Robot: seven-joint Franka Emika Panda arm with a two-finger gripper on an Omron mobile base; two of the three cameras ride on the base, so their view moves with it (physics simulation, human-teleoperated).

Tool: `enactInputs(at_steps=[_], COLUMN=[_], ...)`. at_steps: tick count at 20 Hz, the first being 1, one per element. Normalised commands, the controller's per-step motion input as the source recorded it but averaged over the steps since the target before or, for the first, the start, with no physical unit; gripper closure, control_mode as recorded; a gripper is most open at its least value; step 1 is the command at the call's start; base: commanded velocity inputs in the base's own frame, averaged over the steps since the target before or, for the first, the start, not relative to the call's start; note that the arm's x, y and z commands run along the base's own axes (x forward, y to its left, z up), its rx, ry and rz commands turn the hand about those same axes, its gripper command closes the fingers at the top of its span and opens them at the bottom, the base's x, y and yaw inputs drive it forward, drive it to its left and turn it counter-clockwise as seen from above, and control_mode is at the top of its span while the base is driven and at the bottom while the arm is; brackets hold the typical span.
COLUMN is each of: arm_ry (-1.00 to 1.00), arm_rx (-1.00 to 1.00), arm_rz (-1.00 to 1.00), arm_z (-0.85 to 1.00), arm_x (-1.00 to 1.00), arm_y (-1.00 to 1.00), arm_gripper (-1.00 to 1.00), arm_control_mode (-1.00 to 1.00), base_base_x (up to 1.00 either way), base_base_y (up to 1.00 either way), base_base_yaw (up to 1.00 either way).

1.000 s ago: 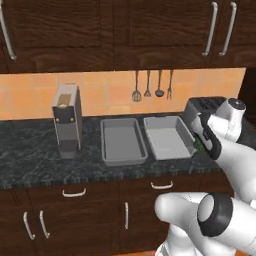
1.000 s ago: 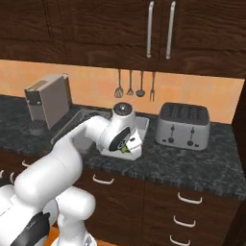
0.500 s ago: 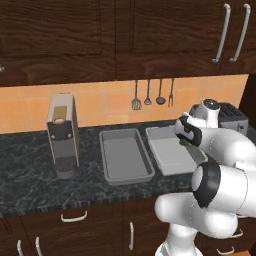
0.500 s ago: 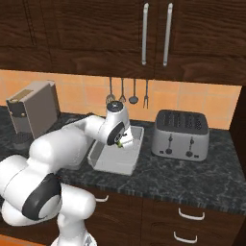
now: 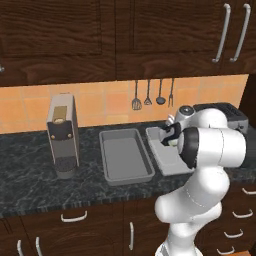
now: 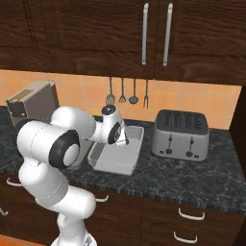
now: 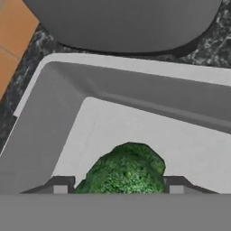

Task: Place one broccoli and one chicken drumstick in each tupperware on the nearby counter, to pack two identical lunches.

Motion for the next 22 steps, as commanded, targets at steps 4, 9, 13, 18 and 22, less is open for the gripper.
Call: enactInputs(at_steps=[4,9,13,18,22], arm_ry=[-0.03,-0.08,-0.07,-0.02,0.00], arm_rx=[0.05,0.03,0.00,0.00,0.00], arm_rz=[-0.03,0.01,0.11,0.11,0.00], arm_z=[0.57,0.62,0.30,0.06,0.00], arm_x=[-0.15,-0.65,-1.00,-0.80,0.00], arm_y=[0.00,0.04,0.37,0.36,0.00], arm_gripper=[-1.00,-1.00,-1.00,-1.00,-1.00], arm_control_mode=[-1.00,-1.00,-1.00,1.00,1.00], base_base_x=[0.00,0.00,0.00,-0.20,-1.00], base_base_y=[0.00,0.00,0.00,0.07,0.05], base_base_yaw=[0.00,0.00,0.00,0.02,-0.03])
